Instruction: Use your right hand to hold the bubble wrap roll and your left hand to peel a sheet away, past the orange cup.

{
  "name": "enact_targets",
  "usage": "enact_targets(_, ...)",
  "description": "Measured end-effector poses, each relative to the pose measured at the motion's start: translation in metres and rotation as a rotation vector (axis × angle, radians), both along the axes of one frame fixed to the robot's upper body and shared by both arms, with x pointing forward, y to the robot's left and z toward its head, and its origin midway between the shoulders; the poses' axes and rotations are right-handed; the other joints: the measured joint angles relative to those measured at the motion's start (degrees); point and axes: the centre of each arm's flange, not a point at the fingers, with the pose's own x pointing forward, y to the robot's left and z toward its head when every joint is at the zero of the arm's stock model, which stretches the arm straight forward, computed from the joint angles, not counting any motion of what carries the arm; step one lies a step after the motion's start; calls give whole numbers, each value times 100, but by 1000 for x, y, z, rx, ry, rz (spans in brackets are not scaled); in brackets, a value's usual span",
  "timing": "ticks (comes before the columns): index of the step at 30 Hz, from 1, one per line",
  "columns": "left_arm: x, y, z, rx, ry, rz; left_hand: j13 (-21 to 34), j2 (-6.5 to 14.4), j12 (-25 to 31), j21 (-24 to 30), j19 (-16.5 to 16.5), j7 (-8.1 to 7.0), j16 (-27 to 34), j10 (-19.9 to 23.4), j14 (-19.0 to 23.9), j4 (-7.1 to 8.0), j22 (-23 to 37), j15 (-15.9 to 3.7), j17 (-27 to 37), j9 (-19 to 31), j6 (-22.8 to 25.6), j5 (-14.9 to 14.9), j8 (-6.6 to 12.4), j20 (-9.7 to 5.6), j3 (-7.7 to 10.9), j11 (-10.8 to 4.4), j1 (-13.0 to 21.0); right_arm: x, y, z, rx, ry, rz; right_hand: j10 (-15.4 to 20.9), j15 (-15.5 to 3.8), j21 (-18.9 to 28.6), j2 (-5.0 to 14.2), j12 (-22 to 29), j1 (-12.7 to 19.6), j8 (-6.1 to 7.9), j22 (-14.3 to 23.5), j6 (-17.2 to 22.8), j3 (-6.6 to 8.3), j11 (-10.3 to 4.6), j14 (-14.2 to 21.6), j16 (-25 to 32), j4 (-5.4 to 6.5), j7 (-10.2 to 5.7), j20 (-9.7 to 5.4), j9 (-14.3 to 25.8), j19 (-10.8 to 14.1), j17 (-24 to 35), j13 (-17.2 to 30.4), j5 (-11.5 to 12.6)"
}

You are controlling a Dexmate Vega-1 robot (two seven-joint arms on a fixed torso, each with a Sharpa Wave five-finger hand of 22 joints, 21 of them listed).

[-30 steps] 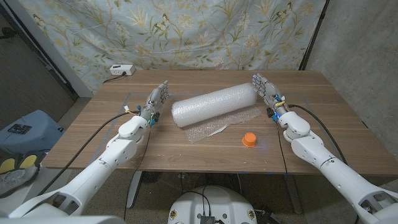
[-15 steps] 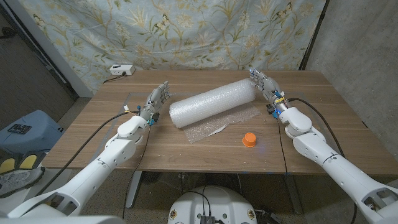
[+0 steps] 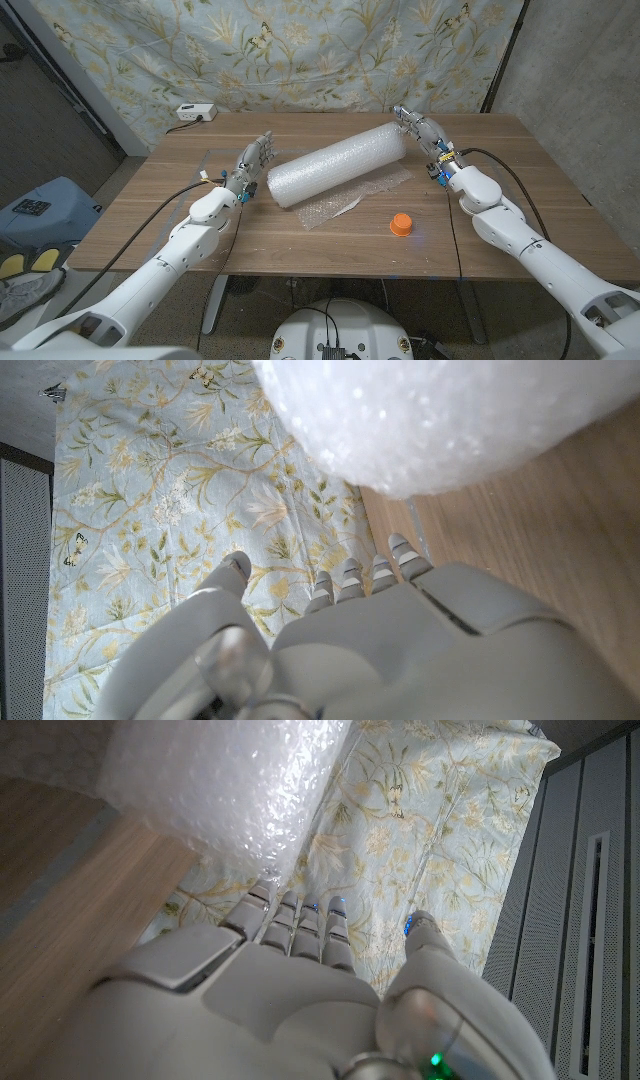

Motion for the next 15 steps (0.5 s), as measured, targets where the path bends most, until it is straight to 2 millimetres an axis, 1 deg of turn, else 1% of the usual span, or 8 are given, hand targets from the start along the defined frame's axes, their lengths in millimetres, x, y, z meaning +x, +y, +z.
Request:
enact_targets(1, 0, 0, 0, -1, 4, 1, 0, 0, 0, 0, 0, 0, 0, 0, 0, 0, 0, 0, 0, 0, 0, 0, 0, 0, 0, 0, 0, 7, -2, -1, -5, 10, -10, 0, 0, 0, 0, 0, 0, 0, 0, 0, 0, 0, 0, 0, 0, 0, 0, 0, 0, 0, 0, 0)
enact_targets(4, 0, 0, 0, 0, 2, 1, 0, 0, 0, -21, 0, 0, 0, 2, 5, -33, 0, 5, 0, 0, 0, 0, 0, 0, -15, -2, 0, 6, 0, -1, -20, 6, -2, 0, 0, 0, 0, 0, 0, 0, 0, 0, 0, 0, 0, 0, 0, 0, 0, 0, 0, 0, 0, 0)
enact_targets(5, 1, 0, 0, -1, 9, 1, 0, 0, 0, -21, 0, 0, 0, 21, 21, -42, 0, 21, 0, 0, 0, 0, 0, 0, -6, -21, 0, 17, -4, -3, -21, 25, -19, 0, 0, 0, 0, 0, 0, 0, 0, 0, 0, 0, 0, 0, 0, 0, 0, 0, 0, 0, 0, 0)
enact_targets(6, 1, 0, 0, 0, 8, 0, 0, 0, 0, -21, 0, 0, 0, 21, 21, -48, 0, 21, 0, 0, 0, 0, 0, 0, 0, -21, 0, 17, -4, -3, -24, 25, -17, 0, 0, 0, 0, 0, 0, 0, 0, 0, 0, 0, 0, 0, 0, 0, 0, 0, 0, 0, 0, 0)
enact_targets(7, 1, 0, 1, 0, 10, 0, 0, 0, 0, -21, 0, 0, 0, 21, 21, -48, 0, 21, 0, 0, 0, 0, 0, 0, 0, -21, 0, 23, -6, -4, -27, 36, -26, 0, 0, 0, 0, 0, 0, 0, 0, 0, 0, 0, 0, 0, 0, 0, 0, 0, 0, 0, 0, 0)
enact_targets(9, 1, 0, 2, 1, 10, 0, 0, 0, 0, -21, 0, 0, 0, 42, 21, -48, 1, 21, 0, 0, 0, 0, 0, 0, 0, 0, 0, 25, -6, -5, -33, 39, -26, 0, 0, 0, 0, 0, 0, 0, 0, 0, 0, 0, 0, 0, 0, 0, 0, 0, 0, -10, 0, 0)
enact_targets(10, 2, 0, 2, 1, 14, 1, 0, 0, 0, -21, 0, 0, 0, 41, 21, -48, 1, 21, 0, 0, 0, 0, 0, 0, 0, 0, 0, 31, -9, -6, -35, 49, -35, 0, 0, 0, 0, 0, 0, 0, 0, 0, 0, 0, 0, 0, 0, 0, 0, 0, 0, -23, 0, 0)
enact_targets(15, 2, 0, 5, 1, 12, 2, 1, 0, 0, -21, 0, 0, 0, 41, 21, -57, 16, 20, 0, 0, 0, 0, 0, 0, 9, 0, 0, 36, -10, -6, -48, 54, -34, 0, 0, 0, 0, 0, 0, 0, 0, 0, 0, 0, 0, 0, 1, 0, 0, 0, 1, -27, 0, 0)
